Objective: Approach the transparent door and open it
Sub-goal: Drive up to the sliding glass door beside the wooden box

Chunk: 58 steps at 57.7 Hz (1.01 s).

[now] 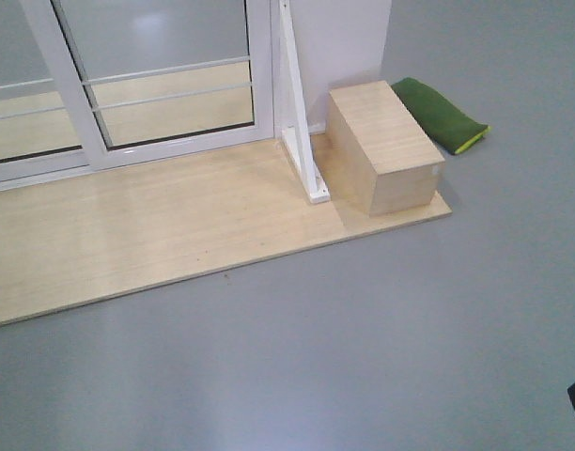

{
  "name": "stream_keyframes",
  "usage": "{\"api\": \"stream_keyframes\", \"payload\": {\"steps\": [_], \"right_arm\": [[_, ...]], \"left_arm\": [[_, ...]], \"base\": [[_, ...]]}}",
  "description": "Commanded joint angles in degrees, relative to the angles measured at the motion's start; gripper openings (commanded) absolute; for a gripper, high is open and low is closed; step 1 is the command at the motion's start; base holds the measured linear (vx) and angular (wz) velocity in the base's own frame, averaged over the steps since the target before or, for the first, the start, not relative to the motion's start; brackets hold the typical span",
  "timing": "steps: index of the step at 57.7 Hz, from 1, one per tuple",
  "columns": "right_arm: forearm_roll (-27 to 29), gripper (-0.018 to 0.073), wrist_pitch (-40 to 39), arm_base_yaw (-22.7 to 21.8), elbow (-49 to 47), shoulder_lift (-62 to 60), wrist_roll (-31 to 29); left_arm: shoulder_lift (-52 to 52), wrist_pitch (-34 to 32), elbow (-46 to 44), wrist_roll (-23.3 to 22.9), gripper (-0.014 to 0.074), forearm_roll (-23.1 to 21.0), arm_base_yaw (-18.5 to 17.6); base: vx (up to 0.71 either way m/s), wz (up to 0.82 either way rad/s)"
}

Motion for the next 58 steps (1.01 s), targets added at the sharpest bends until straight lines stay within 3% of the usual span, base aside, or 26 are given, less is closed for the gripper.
{"api": "stream_keyframes", "payload": {"steps": [1, 58], "right_arm": [[-0.35, 0.0000, -4.48, -0.22, 0.80, -0.82, -0.36], [-0.35, 0.0000, -4.48, -0.22, 0.80, -0.82, -0.36]], "left_arm": [[-0.76, -4.43, 1.36, -0.06, 0.0004, -0.52, -0.12], [-0.76, -4.43, 1.36, -0.06, 0.0004, -0.52, -0.12]], "base": [[0.61, 0.21], [0.60, 0.15]]}}
